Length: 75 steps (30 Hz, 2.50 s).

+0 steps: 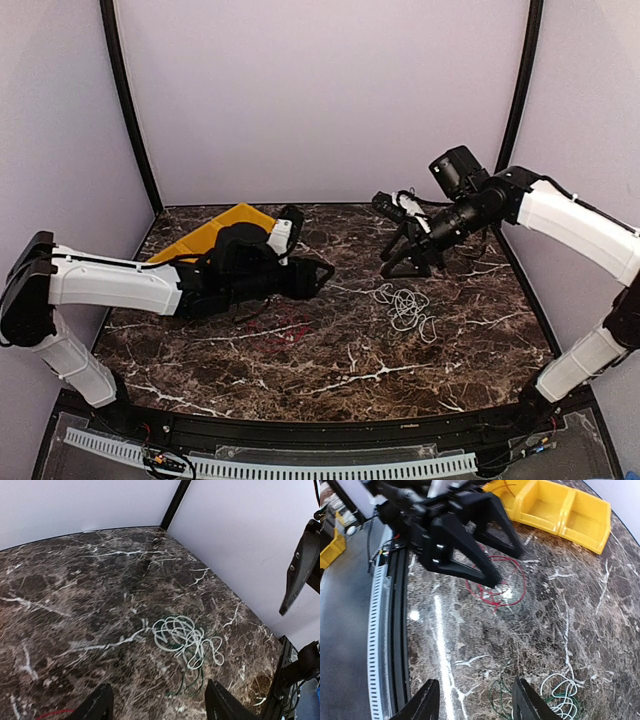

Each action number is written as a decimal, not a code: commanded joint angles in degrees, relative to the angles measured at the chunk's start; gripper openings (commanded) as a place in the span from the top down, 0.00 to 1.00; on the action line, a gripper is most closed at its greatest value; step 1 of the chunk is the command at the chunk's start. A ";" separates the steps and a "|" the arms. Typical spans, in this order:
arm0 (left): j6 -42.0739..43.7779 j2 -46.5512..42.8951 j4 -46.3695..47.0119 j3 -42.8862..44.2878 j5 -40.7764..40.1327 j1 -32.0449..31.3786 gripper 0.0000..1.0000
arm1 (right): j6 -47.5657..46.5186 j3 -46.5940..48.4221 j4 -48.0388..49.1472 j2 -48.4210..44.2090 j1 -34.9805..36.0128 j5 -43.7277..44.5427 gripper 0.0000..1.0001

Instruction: Untangle the cables

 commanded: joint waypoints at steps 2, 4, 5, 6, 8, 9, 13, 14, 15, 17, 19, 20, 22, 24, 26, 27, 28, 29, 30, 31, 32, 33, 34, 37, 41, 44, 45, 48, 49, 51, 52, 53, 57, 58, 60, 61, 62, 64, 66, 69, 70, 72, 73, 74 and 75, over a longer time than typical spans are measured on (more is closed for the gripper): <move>-6.96 -10.58 -18.24 -8.61 -11.32 -0.08 0.36 | 3.71 1.16 12.80 7.47 4.79 14.70 0.53; -12.00 -15.44 -20.85 -13.50 -13.69 -0.08 0.38 | 5.41 3.51 13.42 11.96 6.37 14.68 0.55; -13.43 -16.68 -21.23 -14.69 -14.50 -0.07 0.40 | 6.41 4.70 13.86 14.23 7.17 14.29 0.56; -16.15 -18.89 -22.28 -17.16 -14.90 -0.06 0.40 | 7.17 5.87 14.15 16.75 8.31 13.88 0.56; -19.21 -21.88 -23.72 -20.32 -15.77 -0.12 0.41 | 8.71 8.99 14.13 22.00 10.20 13.90 0.56; -19.98 -22.67 -24.11 -21.26 -16.63 -0.13 0.41 | 9.35 10.76 13.81 25.79 11.01 13.83 0.55; -22.54 -26.08 -26.66 -24.71 -19.62 0.07 0.39 | 11.73 18.56 12.87 35.29 14.38 14.38 0.52; -22.44 -26.56 -26.81 -25.47 -20.01 0.39 0.38 | 12.07 20.45 12.37 37.37 14.94 14.87 0.52; -22.12 -26.59 -26.86 -25.77 -20.12 0.65 0.37 | 12.39 22.68 11.79 39.26 15.44 15.17 0.51; -21.21 -25.88 -26.32 -26.94 -19.78 1.79 0.37 | 12.86 26.46 10.58 43.11 15.97 15.35 0.50; -20.04 -24.60 -24.86 -27.81 -18.28 3.15 0.37 | 12.95 29.48 9.93 46.19 16.23 15.25 0.50; -19.65 -24.21 -24.24 -28.08 -17.12 3.56 0.38 | 13.26 30.54 9.86 47.32 16.34 15.14 0.50; -18.37 -23.27 -22.43 -28.78 -15.35 4.60 0.39 | 13.93 32.19 9.61 49.43 16.45 14.37 0.50; -17.58 -22.69 -19.60 -29.52 -14.50 5.39 0.41 | 14.27 33.41 9.44 51.10 16.58 14.60 0.50; -16.64 -22.08 -16.96 -30.19 -13.50 6.52 0.44 | 14.69 34.31 9.39 52.24 16.63 14.70 0.52; -15.93 -21.47 -15.21 -30.51 -12.54 7.23 0.45 | 14.88 34.73 9.26 52.63 16.63 14.16 0.52; -15.44 -21.01 -14.37 -30.62 -12.12 7.58 0.46 | 14.84 35.16 8.97 52.92 16.63 13.60 0.52; -15.15 -20.15 -12.61 -30.81 -11.28 8.13 0.47 | 15.01 35.49 8.88 53.14 16.61 13.38 0.54; -14.41 -19.56 -11.70 -30.86 -10.92 8.39 0.47 | 15.20 35.64 8.95 53.27 16.65 13.36 0.56; -13.93 -18.42 -9.57 -30.94 -10.12 8.73 0.49 | 15.32 35.72 9.09 53.35 16.64 13.42 0.57; -13.07 -17.91 -7.57 -30.96 -9.72 8.86 0.50 | 15.43 35.83 9.18 53.49 16.68 13.59 0.60; -12.74 -16.82 -6.72 -30.99 -9.16 9.07 0.55 | 15.40 35.96 9.15 53.65 16.64 13.69 0.68; -12.33 -16.27 -5.60 -30.86 -8.89 9.16 0.58 | 15.18 36.29 8.88 53.80 16.64 13.70 0.77; -11.88 -13.92 -6.11 -29.17 -8.44 9.44 0.75 | 14.62 36.96 7.86 53.15 16.47 13.48 0.99; -12.01 -15.81 -9.96 -28.83 -10.13 9.43 0.97 | 14.04 34.91 8.47 47.97 13.94 14.92 1.00; -12.66 -21.72 -14.62 -30.55 -12.86 9.43 1.00 | 14.29 33.42 10.01 42.48 8.64 16.49 1.00; -13.02 -23.16 -15.78 -30.94 -13.55 9.43 1.00 | 14.31 33.28 10.33 41.17 6.79 17.31 1.00; -14.54 -31.45 -20.94 -32.88 -16.22 9.43 1.00 | 14.83 33.12 10.81 38.16 0.37 18.45 1.00; -15.11 -33.08 -22.50 -33.17 -16.82 9.43 1.00 | 15.18 32.83 11.14 37.31 -1.81 18.41 1.00; -15.52 -38.06 -26.11 -33.62 -18.87 9.47 1.00 | 15.90 31.79 11.85 35.87 -5.23 18.61 1.00; -15.50 -40.87 -27.92 -33.65 -20.15 9.51 1.00 | 16.03 31.09 12.25 35.15 -6.42 18.58 1.00; -15.16 -42.23 -29.14 -33.55 -20.71 9.51 1.00 | 16.06 30.17 12.63 34.46 -7.11 18.29 1.00; -13.27 -47.14 -32.24 -29.98 -24.22 9.52 1.00 | 16.13 26.67 14.19 32.33 -6.83 16.19 1.00; -12.75 -47.64 -32.77 -29.08 -25.64 9.52 1.00 | 16.22 26.43 14.22 32.23 -6.34 15.60 1.00; -10.65 -47.63 -33.94 -26.07 -27.01 9.56 1.00 | 15.76 26.65 13.89 32.31 -4.77 14.95 1.00; -9.24 -47.17 -34.58 -24.07 -27.26 9.63 1.00 | 15.45 26.95 13.57 32.39 -3.65 14.97 1.00; -8.62 -46.83 -35.03 -23.09 -27.61 9.90 1.00 | 15.29 27.35 13.33 32.52 -2.47 14.80 1.00; -6.98 -45.53 -36.08 -20.18 -28.10 10.52 1.00 | 14.75 28.74 12.71 32.88 0.27 14.34 1.00; -5.44 -44.60 -36.88 -17.58 -28.81 11.31 1.00 | 14.36 30.92 11.97 33.81 3.31 14.01 1.00; -2.44 -43.93 -36.75 -14.33 -29.36 13.29 1.00 | 14.41 35.21 11.03 35.91 7.93 12.47 1.00; -1.80 -43.89 -36.74 -13.70 -29.40 13.73 1.00 | 14.69 36.74 11.00 36.93 9.13 11.64 1.00; 0.66 -43.86 -36.90 -11.64 -29.70 15.09 1.00 | 15.76 40.33 11.29 39.28 11.13 9.89 1.00; 1.25 -43.92 -37.10 -10.22 -30.04 15.90 1.00 | 16.25 42.92 11.48 40.79 12.09 9.47 1.00; 2.35 -44.00 -37.10 -8.99 -30.23 16.31 1.00 | 16.65 44.50 11.62 42.15 13.15 9.39 1.00; 2.88 -44.06 -37.04 -8.39 -30.59 16.95 1.00 | 16.94 46.58 11.79 43.86 14.12 9.26 1.00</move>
